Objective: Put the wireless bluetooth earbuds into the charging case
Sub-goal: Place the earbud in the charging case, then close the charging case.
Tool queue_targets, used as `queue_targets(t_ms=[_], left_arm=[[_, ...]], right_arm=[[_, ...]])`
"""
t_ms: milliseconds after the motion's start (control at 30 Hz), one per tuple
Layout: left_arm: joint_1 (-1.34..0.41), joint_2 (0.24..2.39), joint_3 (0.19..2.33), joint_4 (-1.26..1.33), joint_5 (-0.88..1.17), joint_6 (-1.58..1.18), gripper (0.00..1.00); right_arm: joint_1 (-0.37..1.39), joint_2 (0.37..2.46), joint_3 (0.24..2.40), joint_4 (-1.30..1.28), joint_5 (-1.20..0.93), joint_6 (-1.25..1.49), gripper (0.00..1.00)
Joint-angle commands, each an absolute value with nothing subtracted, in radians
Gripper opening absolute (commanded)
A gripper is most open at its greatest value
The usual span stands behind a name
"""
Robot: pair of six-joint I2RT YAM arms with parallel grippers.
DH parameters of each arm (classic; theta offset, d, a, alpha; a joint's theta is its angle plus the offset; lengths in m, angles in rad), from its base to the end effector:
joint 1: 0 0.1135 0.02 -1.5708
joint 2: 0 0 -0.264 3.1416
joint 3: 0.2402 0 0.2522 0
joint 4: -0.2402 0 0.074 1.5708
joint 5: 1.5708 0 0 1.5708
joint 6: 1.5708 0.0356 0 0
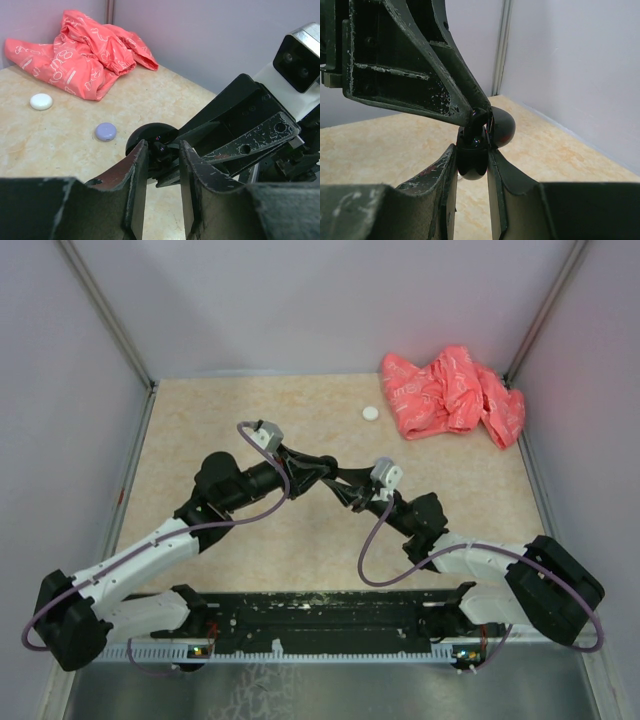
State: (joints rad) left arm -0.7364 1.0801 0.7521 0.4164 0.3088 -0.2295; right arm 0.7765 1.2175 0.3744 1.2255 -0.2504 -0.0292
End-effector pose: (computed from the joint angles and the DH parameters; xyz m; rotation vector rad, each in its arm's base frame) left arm 0.1812 -0.1788 0.3338 0.6431 1.4328 -0.9990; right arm 0.1629 0.1724 0.2587 -0.6865 1.0320 0.8011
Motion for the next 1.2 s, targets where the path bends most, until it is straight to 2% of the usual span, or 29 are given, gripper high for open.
queue_targets(t_ms=[0, 367, 667, 933, 1167], left_arm=[[-0.741, 1.069, 0.758, 0.381, 0.285, -0.229, 0.38], [-0.739, 1.038, 0.818, 0.298, 0.292, -0.237, 0.55], [-0.739, 1.054, 1.0, -0.031, 0.234, -0.283, 0.64], [-0.739, 1.143, 1.143, -0.236, 0.287, -0.343, 0.63], [-0.739, 1.189, 1.157, -0.254, 0.309, -0.343, 0.55]], right_arm=[[0.783, 1.184, 0.4, 1.33, -0.264, -0.014, 0.0], [0.783, 1.21, 0.407, 1.282, -0.25, -0.039, 0.0], [0.783, 1.199, 0.431, 1.162, -0.236, -0.113, 0.0], [0.783, 1.174, 0.455, 1.055, -0.225, -0.162, 0.0], [0.782, 1.175, 0.465, 1.033, -0.249, -0.168, 0.0]])
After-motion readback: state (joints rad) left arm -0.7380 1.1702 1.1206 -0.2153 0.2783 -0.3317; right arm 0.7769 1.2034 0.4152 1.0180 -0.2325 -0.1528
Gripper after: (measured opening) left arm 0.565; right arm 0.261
